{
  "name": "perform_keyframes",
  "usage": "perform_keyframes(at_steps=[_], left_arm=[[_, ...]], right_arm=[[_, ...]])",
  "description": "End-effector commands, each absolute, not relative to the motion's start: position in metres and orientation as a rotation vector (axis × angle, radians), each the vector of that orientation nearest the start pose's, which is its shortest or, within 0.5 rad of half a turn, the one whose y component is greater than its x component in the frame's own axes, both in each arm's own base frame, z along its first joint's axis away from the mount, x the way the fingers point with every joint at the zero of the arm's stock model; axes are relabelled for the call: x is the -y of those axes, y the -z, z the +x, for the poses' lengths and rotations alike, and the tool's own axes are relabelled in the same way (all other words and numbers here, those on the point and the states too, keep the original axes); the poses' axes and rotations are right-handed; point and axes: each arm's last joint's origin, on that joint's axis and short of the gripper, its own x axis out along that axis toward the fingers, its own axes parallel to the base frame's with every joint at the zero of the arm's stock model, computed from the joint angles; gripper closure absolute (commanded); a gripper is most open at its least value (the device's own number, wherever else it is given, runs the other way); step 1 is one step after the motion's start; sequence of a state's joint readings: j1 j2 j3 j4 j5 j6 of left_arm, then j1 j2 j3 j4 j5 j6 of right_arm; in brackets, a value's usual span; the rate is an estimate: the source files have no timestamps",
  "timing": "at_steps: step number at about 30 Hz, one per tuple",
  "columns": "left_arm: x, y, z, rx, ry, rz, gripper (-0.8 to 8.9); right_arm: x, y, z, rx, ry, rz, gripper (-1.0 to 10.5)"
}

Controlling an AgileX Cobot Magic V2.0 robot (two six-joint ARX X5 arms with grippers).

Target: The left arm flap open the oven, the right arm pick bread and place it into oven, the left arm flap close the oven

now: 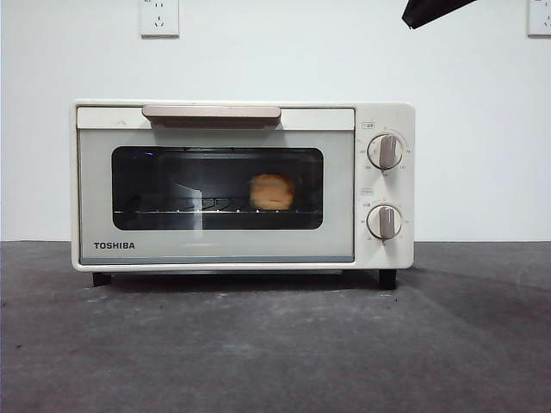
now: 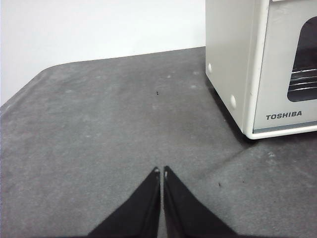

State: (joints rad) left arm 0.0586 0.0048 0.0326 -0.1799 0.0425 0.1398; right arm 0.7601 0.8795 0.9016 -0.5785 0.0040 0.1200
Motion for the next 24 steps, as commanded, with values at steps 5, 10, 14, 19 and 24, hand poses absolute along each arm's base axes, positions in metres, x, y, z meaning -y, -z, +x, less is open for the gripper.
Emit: perform_keyframes(at_steps=[5,10,14,19,24], left_arm=[[-0.005,-0.149,0.096,-0.179,-0.006,0.128,7.92],[-0.005,-0.149,0.096,-0.179,-0.006,0.128,7.92],[-0.005,-0.149,0.096,-0.179,-0.006,0.128,7.92],[-0.005,-0.149,0.096,-0.179,-0.006,0.128,7.92],[-0.005,-0.149,0.096,-0.179,-0.006,0.128,7.92]], right_arm=[[-0.125,-0.323,0.129,-0.562,-0.706,-0.094,9.4],[-0.125,-0.323,0.129,-0.563,-0.706,-0.094,9.4],[-0.125,-0.323,0.129,-0.560,-0.708,-0.101,9.4],[-0.115,-0.329,0.128,-0.519,-0.688,-0.104,9.4],[-0.087,-0.341,0.125,-0.420,-0.575,-0.038,9.4]])
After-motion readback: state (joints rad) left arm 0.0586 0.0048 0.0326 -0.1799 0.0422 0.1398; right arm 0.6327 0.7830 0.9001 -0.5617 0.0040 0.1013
